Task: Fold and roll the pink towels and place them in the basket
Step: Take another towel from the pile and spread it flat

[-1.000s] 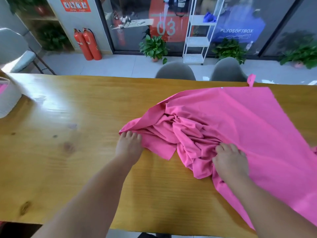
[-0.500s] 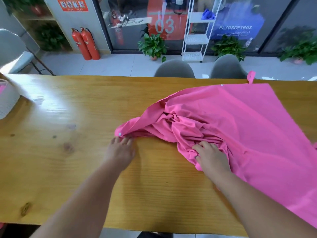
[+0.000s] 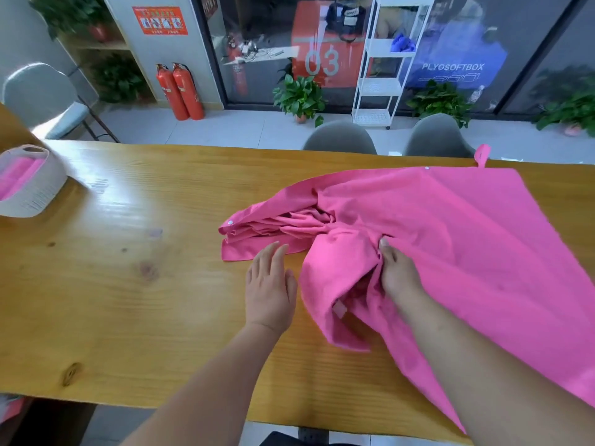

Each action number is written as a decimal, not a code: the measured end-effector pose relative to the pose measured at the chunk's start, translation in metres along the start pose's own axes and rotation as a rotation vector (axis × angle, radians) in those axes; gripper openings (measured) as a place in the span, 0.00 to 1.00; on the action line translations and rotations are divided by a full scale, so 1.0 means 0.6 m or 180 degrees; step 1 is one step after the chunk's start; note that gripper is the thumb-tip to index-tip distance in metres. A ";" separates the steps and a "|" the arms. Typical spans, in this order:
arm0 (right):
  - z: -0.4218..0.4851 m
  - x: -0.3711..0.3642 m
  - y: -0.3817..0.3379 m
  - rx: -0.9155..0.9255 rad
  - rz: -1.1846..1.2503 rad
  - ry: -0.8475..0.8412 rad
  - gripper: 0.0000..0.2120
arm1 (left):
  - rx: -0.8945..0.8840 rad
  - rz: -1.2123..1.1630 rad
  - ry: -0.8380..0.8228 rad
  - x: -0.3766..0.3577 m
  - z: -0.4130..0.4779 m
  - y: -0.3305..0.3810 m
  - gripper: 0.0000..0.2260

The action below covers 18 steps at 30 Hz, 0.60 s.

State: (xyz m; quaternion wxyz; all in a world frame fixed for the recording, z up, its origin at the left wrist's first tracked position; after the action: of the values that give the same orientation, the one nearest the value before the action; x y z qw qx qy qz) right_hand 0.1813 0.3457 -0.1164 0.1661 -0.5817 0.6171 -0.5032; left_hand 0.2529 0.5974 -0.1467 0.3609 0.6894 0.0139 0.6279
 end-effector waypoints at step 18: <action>-0.132 -0.036 0.140 -0.0008 -0.3320 -0.0883 0.65 | -0.0476 0.1615 -0.1948 -0.029 -0.070 -0.068 0.44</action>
State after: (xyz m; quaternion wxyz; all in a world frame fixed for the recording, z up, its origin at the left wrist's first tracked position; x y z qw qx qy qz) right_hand 0.0784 0.3831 -0.1582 -0.0266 -0.8721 0.2193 -0.4365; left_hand 0.2302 0.6391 -0.1848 0.2311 0.7979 -0.3105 0.4621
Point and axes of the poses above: each hand's wrist, its own z-axis towards the middle knuckle, its own x-axis out of the back of the hand, y = z × x, the point moved 2 cm from there along z, towards the middle knuckle, and after that the axes turned 15 degrees about -y, right-handed, at the moved point
